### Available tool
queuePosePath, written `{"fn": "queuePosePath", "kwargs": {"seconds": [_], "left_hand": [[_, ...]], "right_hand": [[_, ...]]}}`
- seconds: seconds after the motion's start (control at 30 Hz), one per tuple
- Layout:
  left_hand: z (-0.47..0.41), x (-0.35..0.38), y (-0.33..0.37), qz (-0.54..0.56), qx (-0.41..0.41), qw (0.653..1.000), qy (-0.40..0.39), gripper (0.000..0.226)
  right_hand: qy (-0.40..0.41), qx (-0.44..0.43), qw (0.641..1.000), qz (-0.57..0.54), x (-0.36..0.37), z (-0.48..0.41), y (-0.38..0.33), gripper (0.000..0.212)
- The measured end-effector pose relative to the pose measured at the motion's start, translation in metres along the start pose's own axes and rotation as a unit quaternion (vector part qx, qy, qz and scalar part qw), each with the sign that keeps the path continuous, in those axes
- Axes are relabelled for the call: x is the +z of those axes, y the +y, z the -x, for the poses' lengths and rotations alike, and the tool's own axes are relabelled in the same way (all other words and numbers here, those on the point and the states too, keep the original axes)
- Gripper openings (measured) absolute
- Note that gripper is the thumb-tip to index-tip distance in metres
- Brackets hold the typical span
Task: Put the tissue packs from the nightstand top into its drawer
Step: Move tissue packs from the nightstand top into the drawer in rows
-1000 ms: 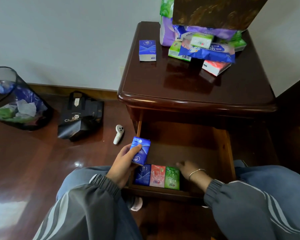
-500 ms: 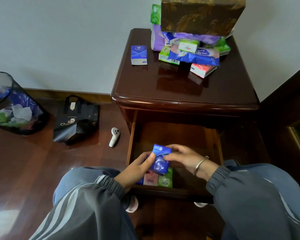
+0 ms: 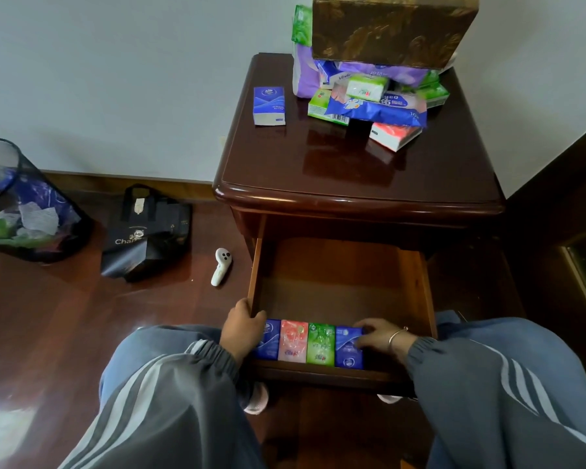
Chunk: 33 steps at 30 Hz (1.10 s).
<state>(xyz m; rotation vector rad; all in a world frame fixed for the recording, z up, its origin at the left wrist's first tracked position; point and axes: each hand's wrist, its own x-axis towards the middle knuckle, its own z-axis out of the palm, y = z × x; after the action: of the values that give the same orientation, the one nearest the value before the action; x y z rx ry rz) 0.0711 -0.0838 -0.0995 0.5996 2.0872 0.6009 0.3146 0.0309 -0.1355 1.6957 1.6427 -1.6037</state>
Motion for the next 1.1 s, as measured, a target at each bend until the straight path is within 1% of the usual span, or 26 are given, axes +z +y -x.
{"fn": "queuePosePath", "kwargs": {"seconds": [0.07, 0.1, 0.13, 0.23, 0.33, 0.43, 0.53, 0.67, 0.73, 0.83, 0.9, 0.97, 1.03, 1.1], "left_hand": [[-0.001, -0.001, -0.001, -0.010, -0.006, 1.000, -0.001, 0.035], [-0.001, -0.002, -0.001, -0.013, -0.009, 1.000, -0.005, 0.037], [-0.001, -0.002, -0.001, -0.013, -0.011, 1.000, -0.007, 0.037], [-0.003, -0.001, -0.001, -0.008, -0.010, 1.000, -0.010, 0.037], [-0.003, 0.000, -0.002, -0.003, -0.006, 1.000, -0.015, 0.036], [-0.003, -0.002, -0.004, 0.001, -0.003, 1.000, -0.024, 0.040], [-0.003, -0.003, -0.007, -0.004, 0.003, 1.000, -0.027, 0.044], [-0.003, -0.002, -0.008, 0.001, 0.012, 1.000, -0.020, 0.038], [-0.004, -0.002, -0.008, 0.007, 0.012, 1.000, -0.019, 0.034], [-0.005, -0.002, -0.008, 0.009, 0.007, 1.000, -0.027, 0.028], [-0.006, -0.002, -0.009, 0.008, 0.007, 1.000, -0.028, 0.028], [-0.007, -0.002, -0.009, 0.009, 0.009, 1.000, -0.029, 0.030], [-0.008, -0.002, -0.009, 0.010, 0.011, 0.999, -0.030, 0.034], [-0.008, -0.002, -0.009, 0.008, 0.011, 0.999, -0.033, 0.037]], "right_hand": [[0.032, -0.020, 0.989, 0.146, 0.001, -0.002, -0.002, 0.058], [0.047, -0.037, 0.980, 0.189, 0.003, -0.001, -0.003, 0.061], [0.046, -0.049, 0.979, 0.195, 0.004, 0.000, -0.004, 0.062], [0.004, -0.064, 0.985, 0.163, 0.012, 0.002, -0.006, 0.060], [-0.022, -0.052, 0.988, 0.142, 0.013, 0.004, -0.010, 0.059], [-0.039, -0.031, 0.988, 0.147, 0.006, 0.000, -0.014, 0.058], [-0.023, -0.032, 0.982, 0.183, 0.002, 0.000, -0.014, 0.054], [-0.024, -0.057, 0.981, 0.186, 0.006, 0.002, -0.006, 0.055], [-0.009, -0.058, 0.984, 0.166, 0.008, 0.003, -0.004, 0.059], [0.019, -0.015, 0.995, 0.099, 0.006, 0.004, -0.003, 0.065], [0.018, 0.044, 0.996, 0.077, 0.003, 0.005, -0.004, 0.060], [-0.024, 0.089, 0.994, 0.060, 0.003, 0.008, -0.004, 0.050], [-0.053, 0.084, 0.992, 0.080, 0.006, 0.010, -0.005, 0.041], [-0.066, 0.059, 0.987, 0.134, 0.006, 0.010, -0.007, 0.037]]}}
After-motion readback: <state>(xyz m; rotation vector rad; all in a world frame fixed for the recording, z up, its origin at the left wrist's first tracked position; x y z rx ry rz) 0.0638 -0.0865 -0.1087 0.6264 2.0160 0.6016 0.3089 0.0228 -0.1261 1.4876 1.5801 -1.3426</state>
